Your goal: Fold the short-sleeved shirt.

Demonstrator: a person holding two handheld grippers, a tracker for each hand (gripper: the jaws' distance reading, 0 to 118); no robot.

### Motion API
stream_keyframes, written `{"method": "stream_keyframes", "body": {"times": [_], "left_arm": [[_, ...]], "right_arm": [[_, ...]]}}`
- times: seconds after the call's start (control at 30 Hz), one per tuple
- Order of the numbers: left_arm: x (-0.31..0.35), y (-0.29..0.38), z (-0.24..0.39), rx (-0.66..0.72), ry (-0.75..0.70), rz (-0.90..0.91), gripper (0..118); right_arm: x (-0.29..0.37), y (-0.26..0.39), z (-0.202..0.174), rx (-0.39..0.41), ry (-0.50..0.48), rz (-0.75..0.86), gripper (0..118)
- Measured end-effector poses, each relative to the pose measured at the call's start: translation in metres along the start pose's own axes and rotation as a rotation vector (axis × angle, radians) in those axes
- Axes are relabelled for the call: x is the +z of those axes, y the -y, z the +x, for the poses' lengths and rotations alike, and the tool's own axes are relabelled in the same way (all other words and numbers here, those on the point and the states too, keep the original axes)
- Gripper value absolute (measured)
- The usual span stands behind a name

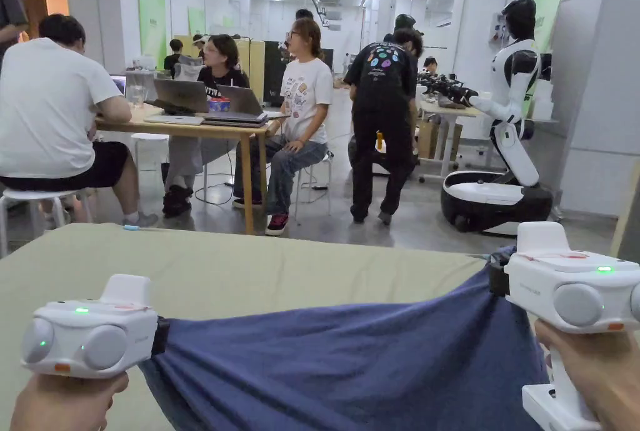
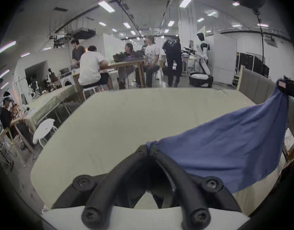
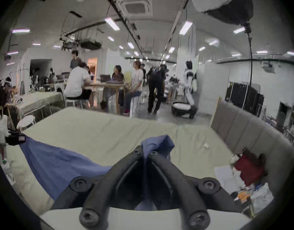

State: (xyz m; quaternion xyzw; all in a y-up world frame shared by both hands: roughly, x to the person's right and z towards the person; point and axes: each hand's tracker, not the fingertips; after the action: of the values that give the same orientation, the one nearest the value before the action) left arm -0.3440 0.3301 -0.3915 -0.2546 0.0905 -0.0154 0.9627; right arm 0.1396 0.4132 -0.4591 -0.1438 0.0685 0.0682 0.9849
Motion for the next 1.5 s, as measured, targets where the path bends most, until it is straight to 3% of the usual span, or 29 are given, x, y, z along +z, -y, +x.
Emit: {"method": "stream_keyframes", "body": {"times": [0.27,0.6,0.87,1.07,1.27,1.5], "left_arm": [[0.001,-0.099,-0.002,0.053,-0.078,0.107,0],[0.023,-0.233,0.004,-0.001,-0.185,0.309,0],[0.031,-0.299,-0.004,-0.022,-0.238,0.409,0],[0.016,-0.292,-0.006,-0.030,-0.240,0.397,0],[-0.029,-0.226,0.004,-0.019,-0.228,0.299,0],[0.009,-0.163,0.007,-0.011,-0.118,0.284,0]], "right_arm": [[0.005,-0.067,0.022,-0.004,0.062,0.072,1],[0.003,-0.163,0.031,0.000,0.119,0.249,1],[-0.001,-0.219,0.033,0.002,0.132,0.367,1],[-0.017,-0.215,0.034,-0.016,0.124,0.372,1],[-0.044,-0.139,0.028,-0.001,0.143,0.256,1],[0.007,-0.084,0.042,-0.037,0.127,0.229,1]]}}
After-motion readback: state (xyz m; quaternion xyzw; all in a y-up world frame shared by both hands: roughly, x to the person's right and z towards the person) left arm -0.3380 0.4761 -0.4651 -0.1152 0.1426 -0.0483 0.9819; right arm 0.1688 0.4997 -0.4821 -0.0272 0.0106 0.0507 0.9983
